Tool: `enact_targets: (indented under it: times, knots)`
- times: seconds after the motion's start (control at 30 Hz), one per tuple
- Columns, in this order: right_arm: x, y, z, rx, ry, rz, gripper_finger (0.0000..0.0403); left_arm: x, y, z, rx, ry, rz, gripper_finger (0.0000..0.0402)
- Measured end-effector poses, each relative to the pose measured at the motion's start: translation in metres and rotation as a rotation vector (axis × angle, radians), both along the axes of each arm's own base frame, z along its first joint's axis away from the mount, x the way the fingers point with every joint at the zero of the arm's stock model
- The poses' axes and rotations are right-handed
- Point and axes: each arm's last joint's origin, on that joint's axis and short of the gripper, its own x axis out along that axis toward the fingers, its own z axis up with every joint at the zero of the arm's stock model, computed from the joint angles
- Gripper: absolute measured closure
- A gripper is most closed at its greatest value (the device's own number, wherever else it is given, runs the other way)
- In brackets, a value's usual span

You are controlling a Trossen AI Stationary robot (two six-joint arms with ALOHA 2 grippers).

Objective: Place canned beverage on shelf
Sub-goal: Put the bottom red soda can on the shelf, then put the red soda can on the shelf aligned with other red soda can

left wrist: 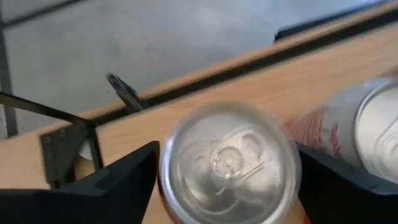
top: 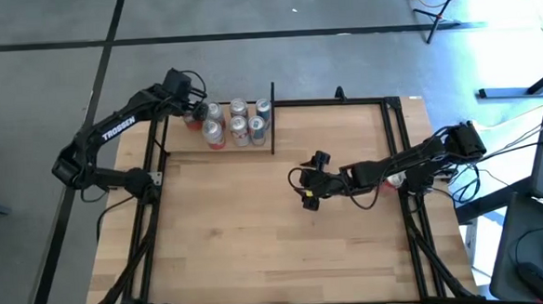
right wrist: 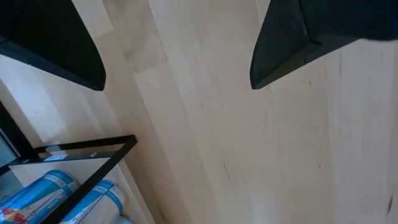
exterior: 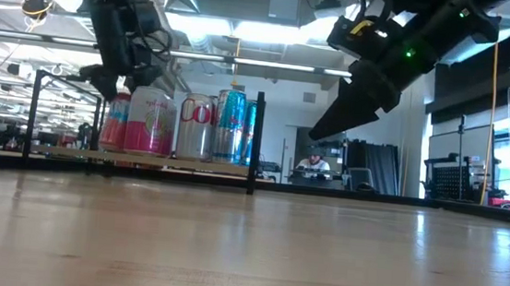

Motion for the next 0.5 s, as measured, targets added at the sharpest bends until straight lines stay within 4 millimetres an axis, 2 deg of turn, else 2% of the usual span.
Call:
enact_targets:
  times: [0.13,0.3,0.5]
  knots:
    - [0.0,0.0,0.0,0.001,-0.004,0.0,0.002,-0.003,-0.004,0.009,0.054,0.007,0.023,0.0047]
    - [0.0,0.0,0.0,0.001,-0.005,0.0,0.002,-0.009,-0.012,0.021,0.092,-0.044,0.015,0.0036]
    - [0.0,0.0,0.0,0.003,-0.006,-0.001,0.002,-0.011,-0.04,0.051,0.187,-0.225,-0.078,0.0036]
